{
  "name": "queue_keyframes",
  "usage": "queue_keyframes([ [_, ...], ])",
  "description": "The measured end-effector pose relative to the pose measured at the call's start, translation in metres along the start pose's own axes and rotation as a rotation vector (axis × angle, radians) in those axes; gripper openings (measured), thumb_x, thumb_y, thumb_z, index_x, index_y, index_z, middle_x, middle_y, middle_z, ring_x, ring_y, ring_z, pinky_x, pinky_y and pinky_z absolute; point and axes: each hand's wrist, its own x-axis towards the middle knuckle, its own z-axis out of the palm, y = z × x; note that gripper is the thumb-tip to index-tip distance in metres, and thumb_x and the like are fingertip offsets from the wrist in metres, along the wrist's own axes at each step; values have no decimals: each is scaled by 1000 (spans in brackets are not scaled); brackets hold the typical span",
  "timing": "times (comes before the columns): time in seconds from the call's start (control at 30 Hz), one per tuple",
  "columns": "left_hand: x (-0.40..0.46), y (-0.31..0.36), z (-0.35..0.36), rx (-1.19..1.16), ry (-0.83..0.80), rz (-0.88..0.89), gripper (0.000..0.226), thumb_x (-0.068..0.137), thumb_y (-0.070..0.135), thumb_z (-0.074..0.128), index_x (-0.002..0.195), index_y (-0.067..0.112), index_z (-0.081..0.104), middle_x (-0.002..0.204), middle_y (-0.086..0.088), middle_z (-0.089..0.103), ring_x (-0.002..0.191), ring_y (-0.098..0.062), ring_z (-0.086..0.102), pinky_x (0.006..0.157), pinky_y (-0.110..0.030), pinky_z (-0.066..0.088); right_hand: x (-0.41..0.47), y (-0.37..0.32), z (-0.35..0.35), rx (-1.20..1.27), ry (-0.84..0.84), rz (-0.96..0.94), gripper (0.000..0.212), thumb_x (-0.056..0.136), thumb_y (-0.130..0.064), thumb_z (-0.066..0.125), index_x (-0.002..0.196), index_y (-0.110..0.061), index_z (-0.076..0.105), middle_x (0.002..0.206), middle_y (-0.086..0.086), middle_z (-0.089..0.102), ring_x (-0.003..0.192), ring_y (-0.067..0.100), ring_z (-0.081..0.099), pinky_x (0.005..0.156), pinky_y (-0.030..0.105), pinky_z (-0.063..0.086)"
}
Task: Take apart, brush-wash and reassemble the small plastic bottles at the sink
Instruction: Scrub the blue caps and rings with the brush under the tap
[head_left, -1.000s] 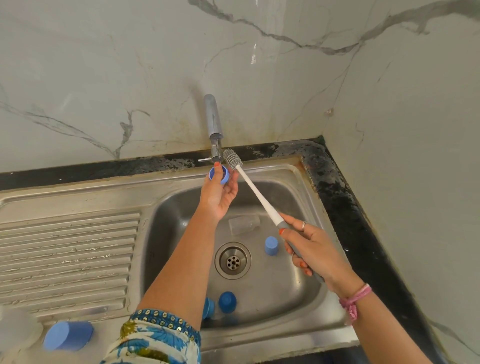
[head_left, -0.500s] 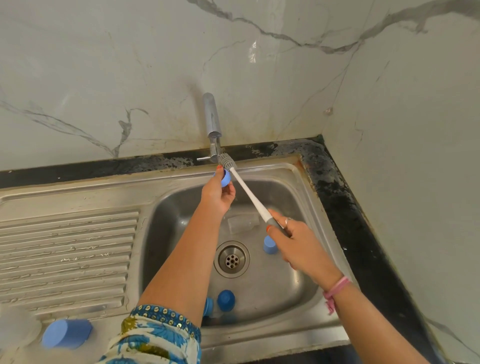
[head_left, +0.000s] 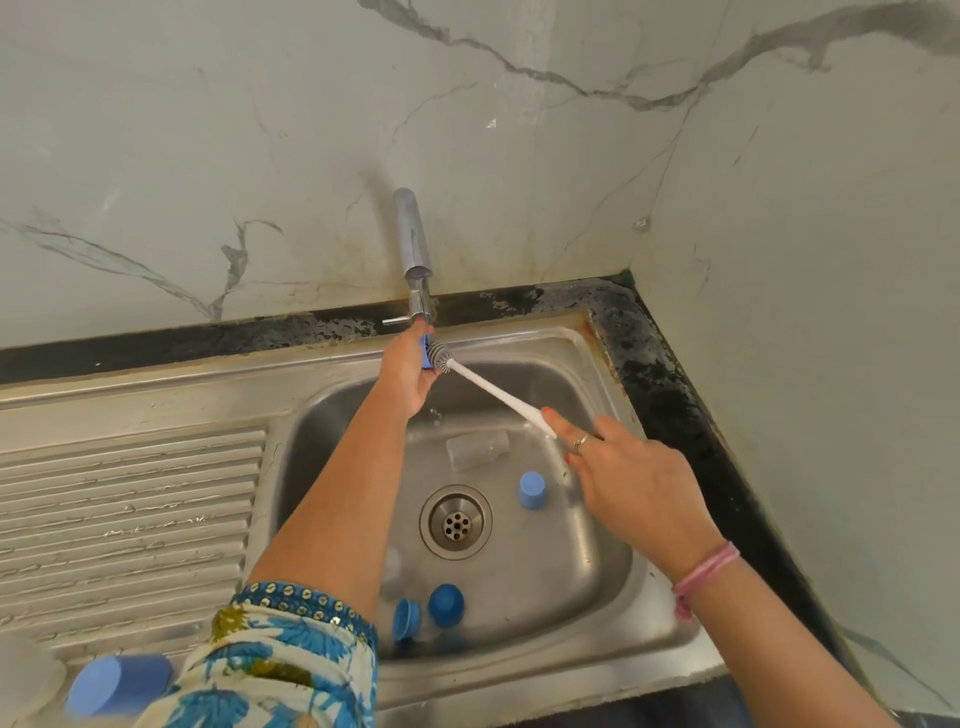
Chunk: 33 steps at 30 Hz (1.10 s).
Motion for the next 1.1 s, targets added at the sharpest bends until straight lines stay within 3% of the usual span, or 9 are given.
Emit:
queue_keyframes([
  [0.07,2,5,-3,-11,-24,14,18,100,22,53,105,6,59,90,-5,51,75,-15,53,72,-28,53,4,2,2,89,-26,-13,56,103,-32,38,150,-45,12,93,-7,39,56,8,39,48,19,30],
  [0.17,0,10,-12,-129,-106,36,10,97,18,57,97,10,63,102,-7,62,92,-18,64,83,-29,55,4,-1,10,714,-96,-17,50,99,-29,51,142,-47,33,82,-11,50,66,4,50,61,13,40],
  [0.37,-6,2,-30,-123,-302,-30,26,98,30,53,113,11,62,110,-4,67,90,-17,65,83,-39,52,2,-15,3,1562,-371,372,32,97,-23,56,122,-44,56,66,0,51,47,6,37,41,19,31],
  [0.47,-6,14,-27,-126,-191,-106,24,94,23,48,109,7,56,99,-10,62,72,-16,58,69,-28,48,1,-19,11,978,-189,151,43,99,-30,51,139,-43,42,76,-4,51,59,7,47,54,24,46],
  [0.57,-11,20,-15,-180,-54,-100,25,85,31,68,99,13,58,89,-7,57,68,-13,57,84,-33,55,2,-26,20,467,-55,-28,53,100,-31,46,148,-40,27,87,-6,50,74,12,54,70,32,53],
  [0.73,-10,1,-12,-228,-172,-98,53,73,49,78,111,15,63,100,0,66,82,-13,61,85,-32,55,6,-32,-1,2037,-498,423,35,88,-23,62,122,-25,62,67,4,48,39,6,33,32,17,27],
  [0.83,-5,2,-18,-5,-148,-109,52,76,57,71,104,13,65,93,-2,64,74,-11,56,75,-25,52,4,-24,1,1762,-391,387,34,92,-24,61,124,-34,60,67,4,49,42,8,35,34,19,30],
  [1.0,-4,17,-14,78,-135,-152,23,93,26,59,105,6,58,100,-14,58,92,-24,60,94,-38,51,3,-16,23,344,-156,41,59,101,-38,42,153,-34,15,100,3,57,85,19,59,74,32,52],
  [1.1,-13,17,-3,-35,-51,-187,39,82,38,71,106,12,55,100,-10,56,84,-21,63,99,-43,48,1,-26,26,535,-237,32,57,100,-35,47,151,-36,22,96,4,60,76,16,59,68,33,54],
])
